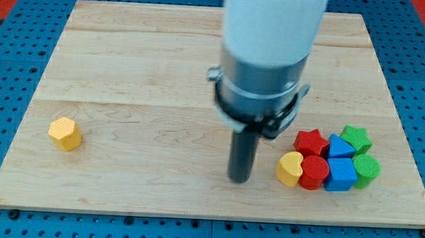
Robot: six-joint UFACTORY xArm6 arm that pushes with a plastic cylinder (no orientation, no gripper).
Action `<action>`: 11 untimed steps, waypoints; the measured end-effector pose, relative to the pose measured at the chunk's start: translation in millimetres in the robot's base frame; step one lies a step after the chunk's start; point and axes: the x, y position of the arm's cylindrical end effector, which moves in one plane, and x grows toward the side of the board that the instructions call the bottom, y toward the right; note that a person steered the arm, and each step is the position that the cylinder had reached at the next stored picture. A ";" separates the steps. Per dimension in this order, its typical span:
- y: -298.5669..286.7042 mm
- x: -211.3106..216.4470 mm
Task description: Slide the yellow hexagon to the center
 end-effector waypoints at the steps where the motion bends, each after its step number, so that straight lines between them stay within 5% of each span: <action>1: -64.2 31.9; 3: -246.0 13.1; 4: -279.7 -28.0; 6: -265.0 -53.7; 11: -124.2 -133.9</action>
